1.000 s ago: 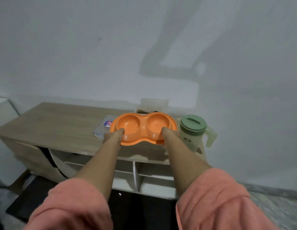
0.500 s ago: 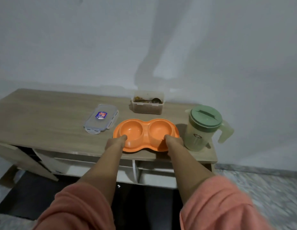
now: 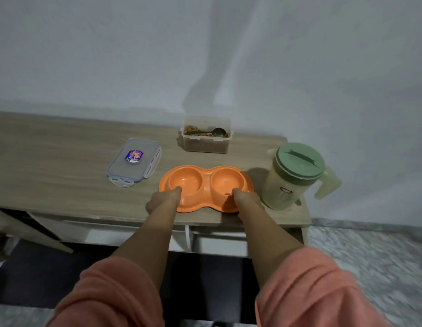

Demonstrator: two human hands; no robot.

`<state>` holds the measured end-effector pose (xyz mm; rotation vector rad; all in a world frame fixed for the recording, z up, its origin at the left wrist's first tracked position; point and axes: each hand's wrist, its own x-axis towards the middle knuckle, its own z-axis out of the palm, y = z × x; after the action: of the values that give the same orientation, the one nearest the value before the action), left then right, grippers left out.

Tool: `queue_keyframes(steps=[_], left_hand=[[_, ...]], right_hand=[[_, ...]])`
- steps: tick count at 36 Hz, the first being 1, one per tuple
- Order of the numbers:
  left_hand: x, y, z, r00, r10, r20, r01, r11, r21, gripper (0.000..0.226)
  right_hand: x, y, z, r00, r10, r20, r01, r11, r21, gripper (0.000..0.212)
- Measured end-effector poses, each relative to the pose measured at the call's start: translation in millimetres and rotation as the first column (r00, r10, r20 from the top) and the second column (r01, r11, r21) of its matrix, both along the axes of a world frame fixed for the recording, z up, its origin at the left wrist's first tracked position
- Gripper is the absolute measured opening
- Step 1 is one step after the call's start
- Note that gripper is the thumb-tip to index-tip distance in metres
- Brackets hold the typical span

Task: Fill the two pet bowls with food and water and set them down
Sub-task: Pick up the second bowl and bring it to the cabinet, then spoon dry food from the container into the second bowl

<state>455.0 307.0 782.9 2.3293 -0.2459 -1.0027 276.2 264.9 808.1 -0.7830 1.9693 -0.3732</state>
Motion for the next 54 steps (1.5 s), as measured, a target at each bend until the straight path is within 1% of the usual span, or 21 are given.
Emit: queue_keyframes(steps=[4, 6, 8, 10, 13, 17, 19, 21, 24, 25, 28, 29, 31, 34, 38, 42, 46, 47, 50, 52, 54], left_hand=[[2, -5, 5, 0.998, 0.002, 0.069, -0.006, 0.998, 0.06, 0.066], [4, -11, 10, 0.992, -0.009, 0.126, -0.001, 0.997, 0.079, 0.072], [6, -20, 17, 0.982, -0.047, 0.186, 0.034, 0.997, 0.073, 0.073], [11, -32, 22, 0.97, -0.104, 0.22, 0.095, 0.994, 0.054, 0.07], [18, -52, 26, 0.943, -0.237, 0.232, 0.235, 0.971, 0.039, 0.064], [26, -87, 28, 0.916, -0.316, 0.247, 0.328, 0.944, -0.011, 0.061], [30, -105, 32, 0.909, -0.324, 0.261, 0.346, 0.937, -0.042, 0.06], [32, -121, 37, 0.92, -0.304, 0.246, 0.336, 0.937, -0.096, 0.057], [37, -143, 38, 0.921, -0.316, 0.226, 0.351, 0.927, -0.133, 0.056], [43, -163, 34, 0.919, -0.331, 0.214, 0.365, 0.921, -0.139, 0.055], [45, -172, 32, 0.908, -0.36, 0.216, 0.397, 0.904, -0.16, 0.052], [45, -172, 31, 0.902, -0.367, 0.226, 0.408, 0.897, -0.17, 0.05], [46, -178, 25, 0.895, -0.383, 0.228, 0.428, 0.882, -0.196, 0.046], [47, -185, 16, 0.898, -0.393, 0.196, 0.431, 0.874, -0.225, 0.044], [47, -188, 8, 0.9, -0.4, 0.172, 0.432, 0.868, -0.243, 0.046], [44, -183, 9, 0.893, -0.403, 0.198, 0.444, 0.861, -0.248, 0.044], [45, -170, 14, 0.897, -0.411, 0.16, 0.441, 0.843, -0.309, 0.046], [44, -166, 18, 0.907, -0.404, 0.121, 0.42, 0.84, -0.344, 0.047], [42, -152, 31, 0.929, -0.36, -0.084, 0.277, 0.829, -0.487, 0.051], [42, -142, 40, 0.912, -0.338, -0.23, 0.155, 0.806, -0.571, 0.055], [42, -133, 49, 0.885, -0.328, -0.331, 0.047, 0.769, -0.637, 0.056]], right_hand=[[-1, -4, 9, 0.992, 0.034, -0.122, -0.041, 0.998, -0.05, 0.067], [1, -9, 17, 0.989, 0.043, -0.143, -0.056, 0.995, -0.087, 0.067], [6, -16, 25, 0.986, 0.066, -0.155, -0.085, 0.989, -0.12, 0.065], [11, -24, 30, 0.985, 0.087, -0.147, -0.111, 0.98, -0.163, 0.061], [20, -38, 35, 0.989, 0.094, -0.11, -0.117, 0.969, -0.217, 0.058], [37, -63, 37, 0.997, 0.079, -0.017, -0.081, 0.966, -0.247, 0.059], [44, -77, 39, 0.997, 0.076, 0.005, -0.072, 0.964, -0.257, 0.059], [49, -92, 41, 0.997, 0.081, 0.008, -0.076, 0.959, -0.272, 0.056], [60, -108, 43, 0.996, 0.085, 0.009, -0.078, 0.948, -0.31, 0.055], [69, -127, 36, 0.997, 0.079, -0.001, -0.075, 0.941, -0.329, 0.056], [72, -153, 9, 0.995, 0.095, -0.009, -0.092, 0.935, -0.342, 0.054], [72, -153, 10, 0.996, 0.092, -0.003, -0.087, 0.937, -0.339, 0.052], [78, -150, 22, 0.998, 0.064, 0.026, -0.052, 0.942, -0.331, 0.043], [82, -155, 26, 0.993, -0.006, 0.121, 0.041, 0.958, -0.284, 0.033], [85, -166, 15, 0.98, -0.069, 0.185, 0.118, 0.956, -0.27, 0.038], [88, -165, 17, 0.96, -0.141, 0.242, 0.202, 0.948, -0.247, 0.034], [91, -159, 20, 0.931, -0.222, 0.291, 0.291, 0.931, -0.22, 0.032], [91, -157, 22, 0.923, -0.239, 0.3, 0.308, 0.927, -0.211, 0.032], [92, -147, 29, 0.901, -0.272, 0.338, 0.349, 0.918, -0.191, 0.031], [93, -137, 36, 0.892, -0.28, 0.356, 0.361, 0.914, -0.187, 0.028], [94, -127, 40, 0.885, -0.284, 0.369, 0.373, 0.907, -0.195, 0.024]])
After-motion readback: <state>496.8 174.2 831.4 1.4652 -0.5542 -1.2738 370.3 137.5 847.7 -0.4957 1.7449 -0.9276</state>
